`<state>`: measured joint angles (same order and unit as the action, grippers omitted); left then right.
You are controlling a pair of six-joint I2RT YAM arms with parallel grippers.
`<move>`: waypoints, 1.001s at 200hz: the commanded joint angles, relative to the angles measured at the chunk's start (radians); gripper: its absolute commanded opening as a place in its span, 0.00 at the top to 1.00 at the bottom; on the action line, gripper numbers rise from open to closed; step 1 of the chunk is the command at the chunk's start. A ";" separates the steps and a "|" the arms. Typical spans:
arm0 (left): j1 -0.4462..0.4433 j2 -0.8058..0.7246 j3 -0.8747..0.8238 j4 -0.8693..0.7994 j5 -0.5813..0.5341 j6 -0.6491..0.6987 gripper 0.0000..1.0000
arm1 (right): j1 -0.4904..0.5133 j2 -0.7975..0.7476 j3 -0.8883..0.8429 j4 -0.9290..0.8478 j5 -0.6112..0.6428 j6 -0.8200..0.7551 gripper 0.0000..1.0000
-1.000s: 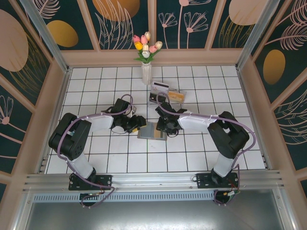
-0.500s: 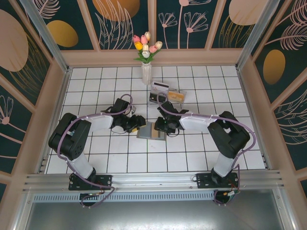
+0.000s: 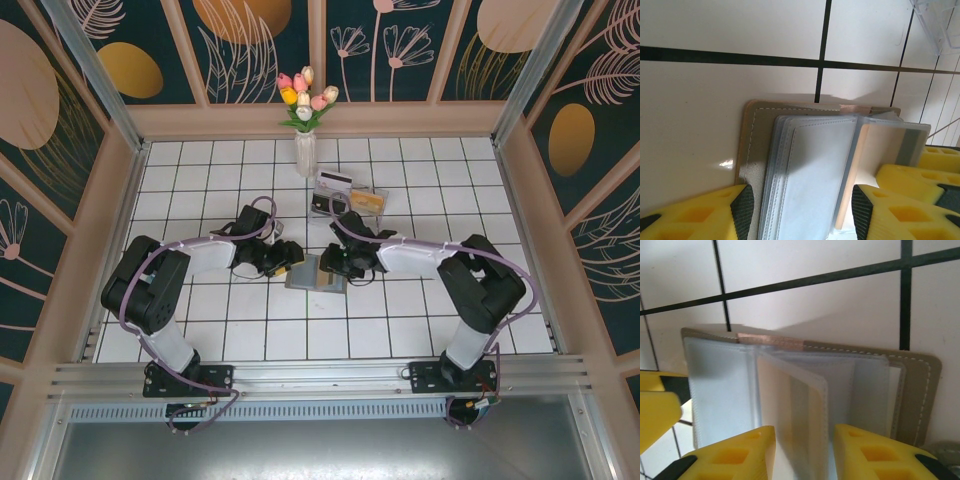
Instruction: Take the credit cards out of the card holder
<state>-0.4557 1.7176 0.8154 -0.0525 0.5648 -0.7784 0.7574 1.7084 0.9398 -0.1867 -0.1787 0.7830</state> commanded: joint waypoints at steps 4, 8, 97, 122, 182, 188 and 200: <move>-0.003 0.008 0.004 -0.021 -0.023 0.024 0.43 | 0.006 -0.071 0.008 0.000 -0.017 -0.005 0.63; -0.003 0.008 0.004 -0.021 -0.023 0.023 0.43 | 0.006 -0.077 0.007 -0.003 -0.016 -0.005 0.63; -0.003 0.001 0.014 -0.039 -0.031 0.022 0.42 | 0.022 -0.031 0.019 0.163 -0.205 0.000 0.63; -0.003 -0.041 0.039 -0.083 -0.061 0.026 0.42 | 0.025 0.001 0.028 0.197 -0.218 0.014 0.63; 0.022 -0.098 0.047 -0.145 -0.177 0.027 0.47 | 0.026 0.009 0.007 0.223 -0.214 0.031 0.64; 0.023 -0.099 0.047 -0.152 -0.189 0.027 0.48 | 0.026 0.007 0.004 0.222 -0.211 0.033 0.64; 0.027 -0.108 0.047 -0.165 -0.221 0.029 0.50 | 0.026 -0.002 0.000 0.219 -0.200 0.032 0.64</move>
<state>-0.4393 1.6333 0.8497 -0.1551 0.4152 -0.7639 0.7788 1.7054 0.9466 0.0063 -0.3763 0.8021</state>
